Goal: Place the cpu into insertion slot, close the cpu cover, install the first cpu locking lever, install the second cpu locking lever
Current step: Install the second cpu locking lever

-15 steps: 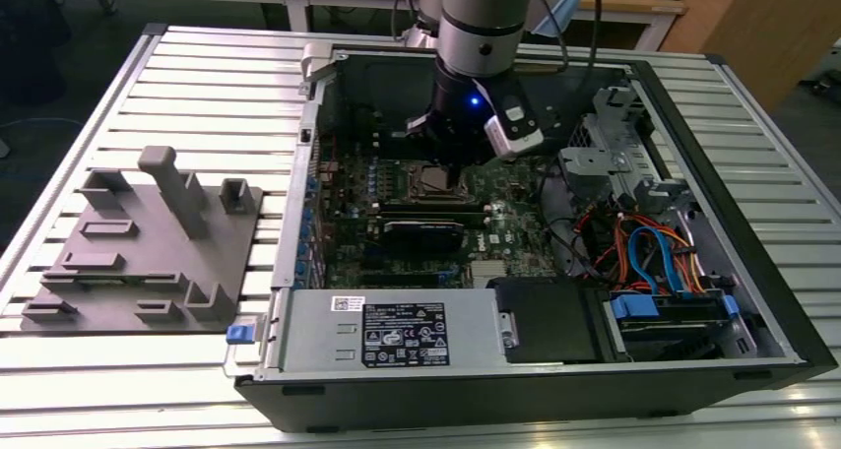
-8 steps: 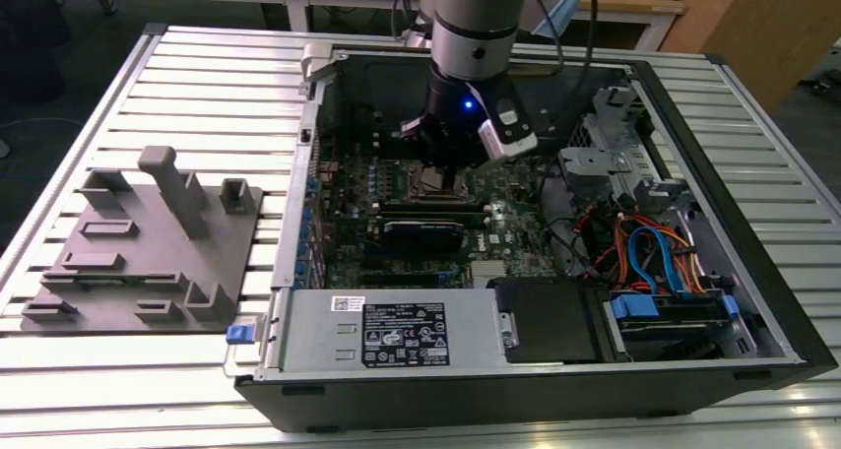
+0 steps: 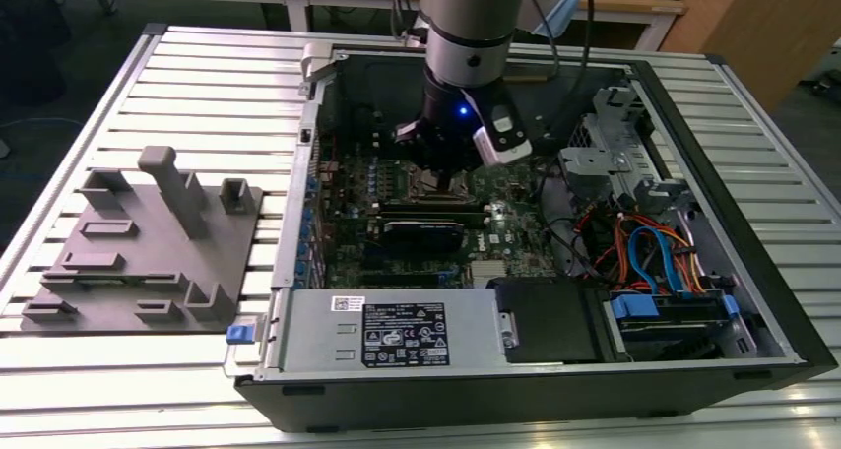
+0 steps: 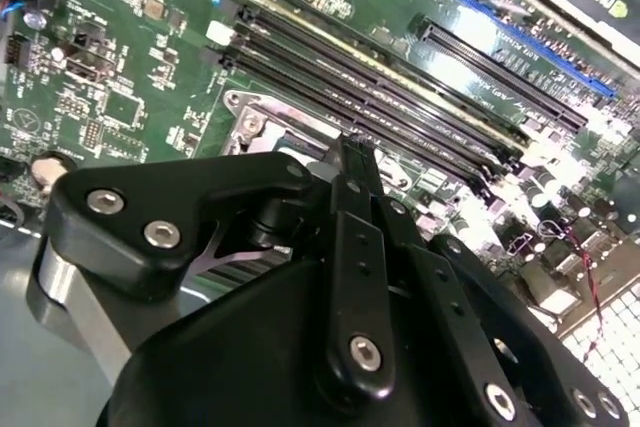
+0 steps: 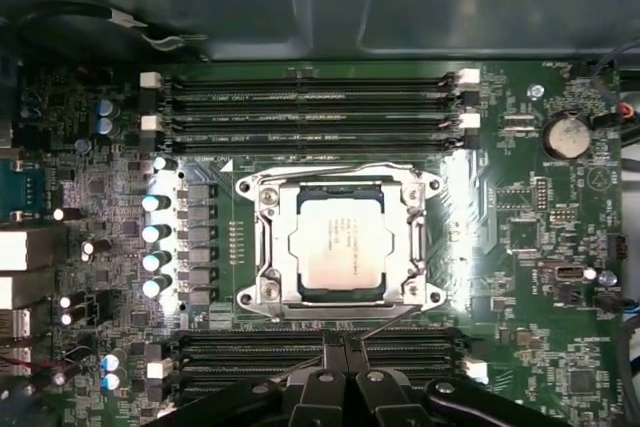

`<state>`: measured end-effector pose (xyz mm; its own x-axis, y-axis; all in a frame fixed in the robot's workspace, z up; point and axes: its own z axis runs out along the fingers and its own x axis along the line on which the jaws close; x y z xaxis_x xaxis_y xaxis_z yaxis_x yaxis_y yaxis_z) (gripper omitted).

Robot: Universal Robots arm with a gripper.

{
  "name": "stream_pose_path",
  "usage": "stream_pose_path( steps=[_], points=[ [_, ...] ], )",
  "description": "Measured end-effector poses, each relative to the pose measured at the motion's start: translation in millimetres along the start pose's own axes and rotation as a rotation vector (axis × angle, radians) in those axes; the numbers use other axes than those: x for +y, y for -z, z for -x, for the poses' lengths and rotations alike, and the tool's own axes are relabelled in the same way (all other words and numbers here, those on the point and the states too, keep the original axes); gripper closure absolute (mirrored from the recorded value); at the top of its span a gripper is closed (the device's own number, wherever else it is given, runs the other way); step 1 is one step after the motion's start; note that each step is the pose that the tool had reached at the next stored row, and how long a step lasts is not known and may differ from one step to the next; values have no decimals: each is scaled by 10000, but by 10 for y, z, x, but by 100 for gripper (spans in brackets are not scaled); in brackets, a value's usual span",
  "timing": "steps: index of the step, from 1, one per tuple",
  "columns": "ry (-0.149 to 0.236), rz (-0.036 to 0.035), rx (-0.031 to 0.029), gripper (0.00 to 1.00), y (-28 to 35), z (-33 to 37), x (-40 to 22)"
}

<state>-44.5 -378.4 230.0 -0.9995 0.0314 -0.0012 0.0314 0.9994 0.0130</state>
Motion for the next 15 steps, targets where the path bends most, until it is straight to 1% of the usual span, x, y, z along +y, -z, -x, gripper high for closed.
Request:
stream_pose_path(
  steps=[3, 5, 7, 11, 15],
  points=[
    [0, 30, 7, 89, -22, -49, -13],
    [-1, 68, 11, 89, -33, -89, -21],
    [0, 115, 17, 89, -43, -115, -31],
    [0, 196, 42, 89, -60, -140, -48],
    [-1, 245, 76, 89, -94, -142, -60]
  ],
)
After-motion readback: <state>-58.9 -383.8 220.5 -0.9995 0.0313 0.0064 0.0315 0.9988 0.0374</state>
